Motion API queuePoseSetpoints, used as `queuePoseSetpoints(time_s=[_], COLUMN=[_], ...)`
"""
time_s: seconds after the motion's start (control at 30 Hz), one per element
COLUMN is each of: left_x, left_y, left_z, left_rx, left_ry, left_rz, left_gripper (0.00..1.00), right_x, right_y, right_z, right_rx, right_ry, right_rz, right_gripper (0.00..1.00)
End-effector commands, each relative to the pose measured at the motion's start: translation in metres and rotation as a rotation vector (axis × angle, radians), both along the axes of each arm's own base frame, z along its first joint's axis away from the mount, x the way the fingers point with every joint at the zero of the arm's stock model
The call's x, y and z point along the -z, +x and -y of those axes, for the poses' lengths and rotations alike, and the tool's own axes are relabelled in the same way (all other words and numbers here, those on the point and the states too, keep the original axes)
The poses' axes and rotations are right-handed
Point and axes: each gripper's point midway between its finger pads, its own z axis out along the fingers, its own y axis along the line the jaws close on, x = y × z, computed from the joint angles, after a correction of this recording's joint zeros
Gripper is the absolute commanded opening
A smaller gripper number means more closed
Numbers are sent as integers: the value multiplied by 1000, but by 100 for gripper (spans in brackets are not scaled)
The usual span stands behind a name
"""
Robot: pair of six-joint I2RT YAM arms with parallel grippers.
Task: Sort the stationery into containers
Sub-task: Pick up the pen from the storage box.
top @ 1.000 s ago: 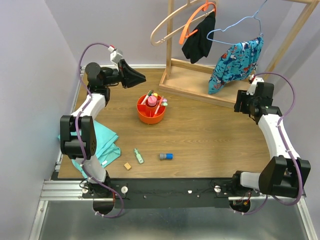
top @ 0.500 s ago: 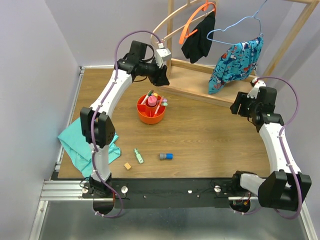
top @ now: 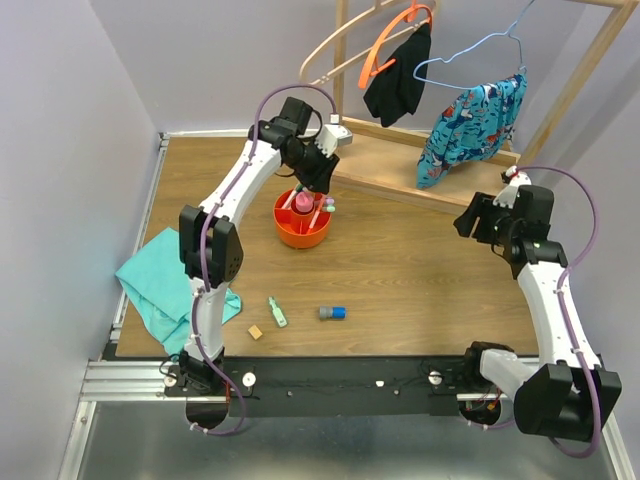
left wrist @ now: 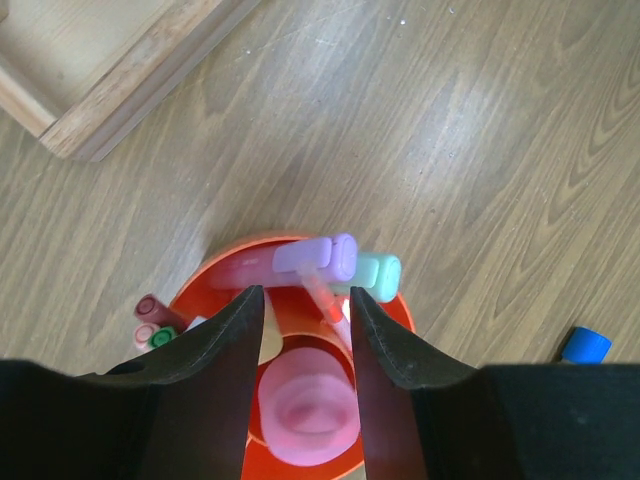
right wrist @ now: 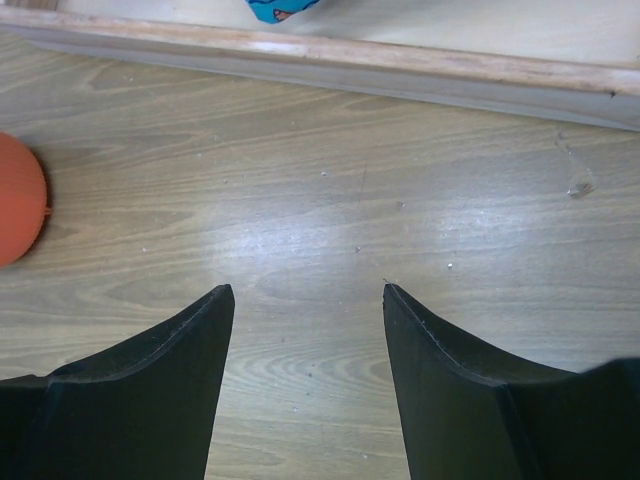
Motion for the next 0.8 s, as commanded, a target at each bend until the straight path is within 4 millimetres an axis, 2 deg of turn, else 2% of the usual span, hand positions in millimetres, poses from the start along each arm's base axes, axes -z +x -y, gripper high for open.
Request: queuePoseSetpoints(time_s=[0.0,0.27,0.77], left_x=[7,18,29], left_y=[-4,-4,-9], left_z=[2,1,14], left_rx=[16,17,56], left_ry=[59,87,56], left_rz=[5,-8,-47], left_gripper=[49,44,32], right_x=[2,2,11], right_y=[-2,-5,-15], right_z=[-6,-6,-3], right_rx=[-10,-3,25], right_ry=[41,44,33], right_rz=[20,25,10], right_gripper=[70,70,70])
